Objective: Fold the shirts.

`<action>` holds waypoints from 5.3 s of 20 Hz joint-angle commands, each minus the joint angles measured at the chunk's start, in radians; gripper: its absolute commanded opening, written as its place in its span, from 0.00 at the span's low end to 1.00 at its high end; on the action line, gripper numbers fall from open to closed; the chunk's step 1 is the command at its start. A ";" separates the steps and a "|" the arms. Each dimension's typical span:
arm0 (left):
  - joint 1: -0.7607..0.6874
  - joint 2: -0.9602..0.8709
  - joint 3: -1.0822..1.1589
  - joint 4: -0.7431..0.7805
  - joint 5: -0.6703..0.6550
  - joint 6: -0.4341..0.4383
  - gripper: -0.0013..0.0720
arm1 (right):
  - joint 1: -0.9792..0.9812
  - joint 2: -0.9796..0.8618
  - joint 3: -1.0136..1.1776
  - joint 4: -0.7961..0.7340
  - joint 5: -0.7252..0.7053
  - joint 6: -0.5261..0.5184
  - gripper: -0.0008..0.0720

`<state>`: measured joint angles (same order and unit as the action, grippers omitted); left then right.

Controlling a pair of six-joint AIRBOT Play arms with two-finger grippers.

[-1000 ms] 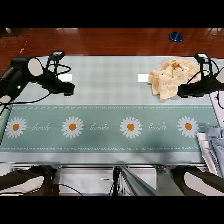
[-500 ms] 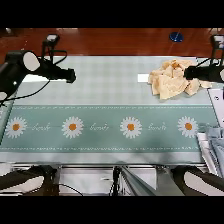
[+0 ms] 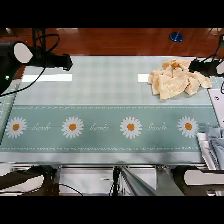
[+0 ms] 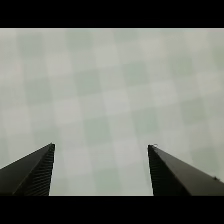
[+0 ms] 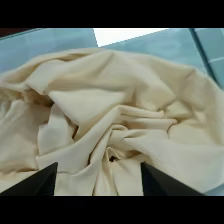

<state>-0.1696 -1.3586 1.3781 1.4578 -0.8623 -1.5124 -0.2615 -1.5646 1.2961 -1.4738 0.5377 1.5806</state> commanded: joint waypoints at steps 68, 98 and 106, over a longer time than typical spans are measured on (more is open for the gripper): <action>-0.017 -0.017 -0.561 -0.611 -0.141 0.285 0.05 | -0.021 -0.137 0.291 0.573 0.824 -0.336 0.78; 0.311 0.291 0.365 -0.608 -0.396 0.237 0.05 | -0.057 0.362 0.293 0.941 0.696 -0.444 0.04; 0.433 0.629 0.480 -0.602 -0.532 0.100 0.04 | -0.150 0.832 0.309 0.931 0.561 -0.342 0.04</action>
<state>0.2413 -0.8375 1.8324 0.8497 -1.3064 -1.3708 -0.3927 -0.8715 1.5940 -0.5453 1.1442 1.1824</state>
